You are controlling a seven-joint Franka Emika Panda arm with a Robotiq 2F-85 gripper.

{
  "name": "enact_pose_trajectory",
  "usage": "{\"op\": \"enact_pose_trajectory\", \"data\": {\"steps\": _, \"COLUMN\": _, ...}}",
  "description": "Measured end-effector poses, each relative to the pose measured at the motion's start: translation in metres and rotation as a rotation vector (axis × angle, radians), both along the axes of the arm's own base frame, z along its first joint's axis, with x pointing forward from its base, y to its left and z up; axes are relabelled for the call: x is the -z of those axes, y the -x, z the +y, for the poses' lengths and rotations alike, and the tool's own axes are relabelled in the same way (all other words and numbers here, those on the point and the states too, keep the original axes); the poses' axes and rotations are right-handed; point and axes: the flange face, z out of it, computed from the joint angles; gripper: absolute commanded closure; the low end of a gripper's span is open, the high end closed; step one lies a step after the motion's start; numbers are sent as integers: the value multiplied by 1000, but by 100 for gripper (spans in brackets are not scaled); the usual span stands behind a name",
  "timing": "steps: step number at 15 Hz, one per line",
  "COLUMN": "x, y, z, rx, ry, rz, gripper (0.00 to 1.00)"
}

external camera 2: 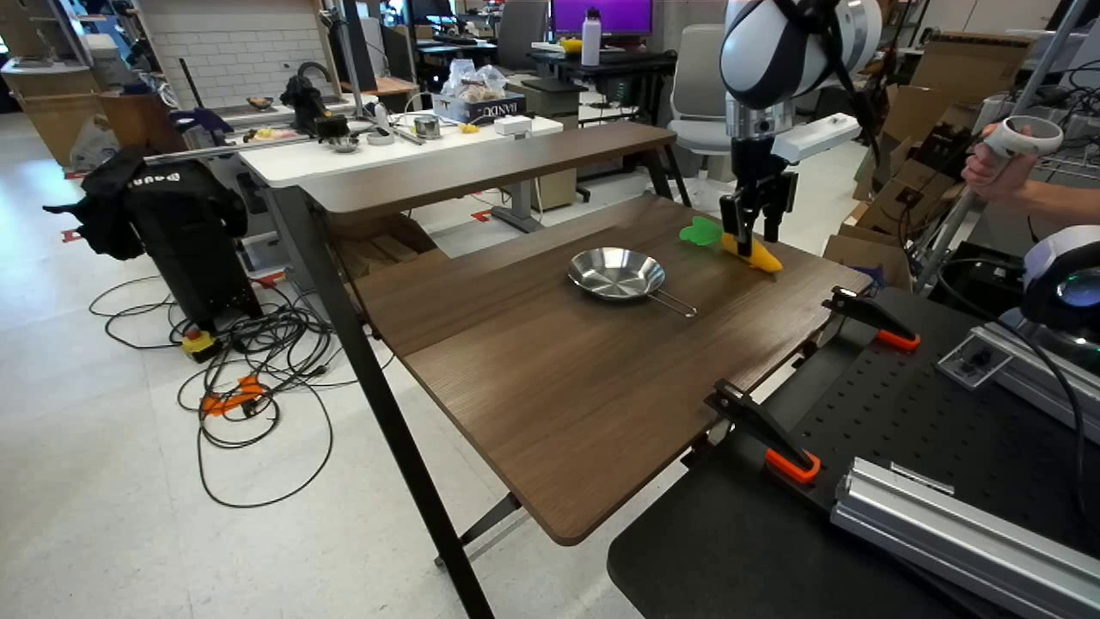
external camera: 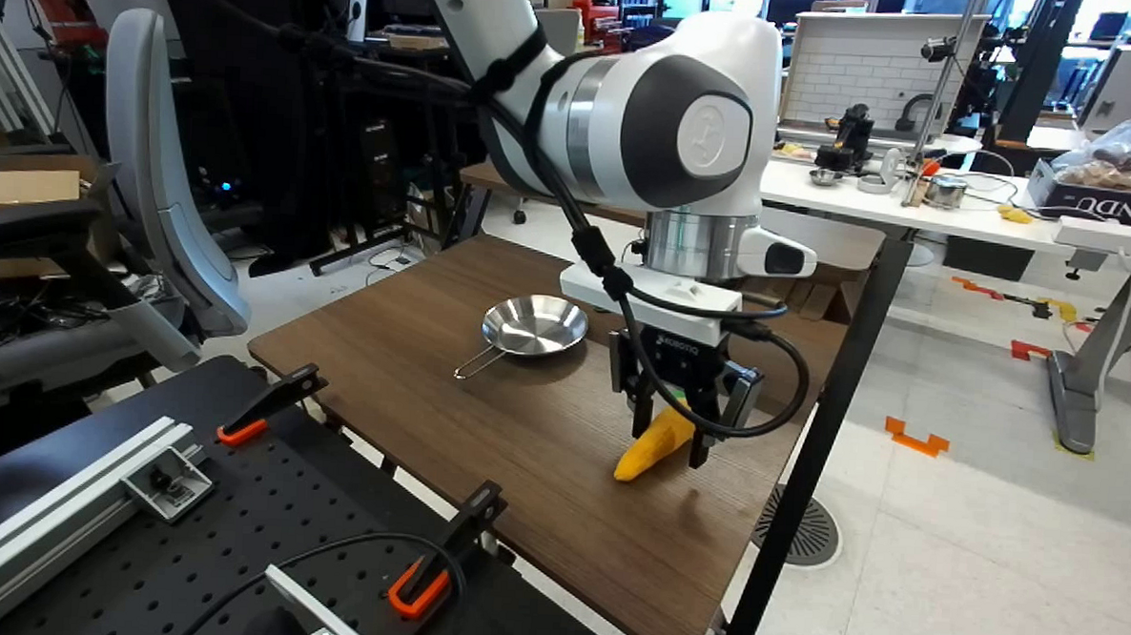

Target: Put the carrot plushie in the pan

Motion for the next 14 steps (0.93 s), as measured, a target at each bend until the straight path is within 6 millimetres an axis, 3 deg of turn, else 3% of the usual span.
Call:
{"op": "enact_pose_trajectory", "data": {"steps": 5, "x": 9, "y": -4, "z": 2, "rx": -15, "ry": 7, "rz": -30, "gripper": 99}}
{"op": "enact_pose_trajectory", "data": {"steps": 14, "x": -1, "y": -14, "z": 12, "rx": -44, "ry": 10, "rz": -73, "gripper": 97}}
